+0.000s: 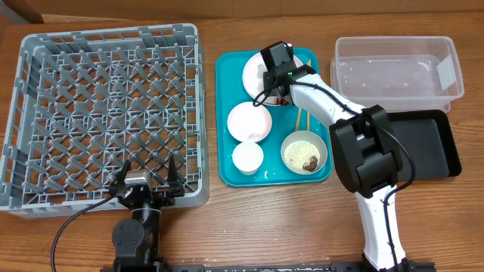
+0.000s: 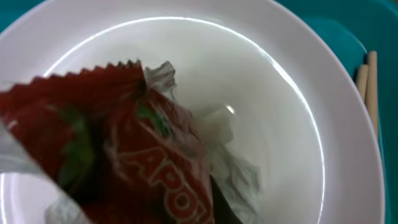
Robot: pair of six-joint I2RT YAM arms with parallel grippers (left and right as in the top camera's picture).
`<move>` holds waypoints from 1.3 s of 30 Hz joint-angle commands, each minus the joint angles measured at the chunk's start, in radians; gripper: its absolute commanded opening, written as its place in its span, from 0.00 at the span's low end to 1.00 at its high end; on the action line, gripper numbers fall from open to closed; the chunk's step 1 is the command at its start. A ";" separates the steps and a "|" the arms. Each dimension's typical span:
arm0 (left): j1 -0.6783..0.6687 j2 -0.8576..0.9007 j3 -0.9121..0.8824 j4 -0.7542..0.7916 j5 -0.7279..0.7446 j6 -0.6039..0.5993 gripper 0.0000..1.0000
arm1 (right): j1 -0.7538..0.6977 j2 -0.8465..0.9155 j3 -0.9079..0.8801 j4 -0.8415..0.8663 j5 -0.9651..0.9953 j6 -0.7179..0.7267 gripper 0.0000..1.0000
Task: Sort waste into correct bins and load items into the dishwasher
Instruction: 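Grasp the red wrapper and lift it with the right gripper, then carry the wrapper over the clear bin and release it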
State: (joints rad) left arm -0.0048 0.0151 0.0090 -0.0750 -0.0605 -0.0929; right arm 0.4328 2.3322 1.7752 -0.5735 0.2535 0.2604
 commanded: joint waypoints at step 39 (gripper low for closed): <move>0.006 -0.010 -0.004 0.002 0.005 0.027 1.00 | -0.481 -0.388 0.144 -0.478 -0.117 0.447 0.04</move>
State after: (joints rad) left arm -0.0048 0.0151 0.0090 -0.0750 -0.0605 -0.0929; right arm -0.0483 1.9404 1.9522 -1.0691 0.1524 0.6895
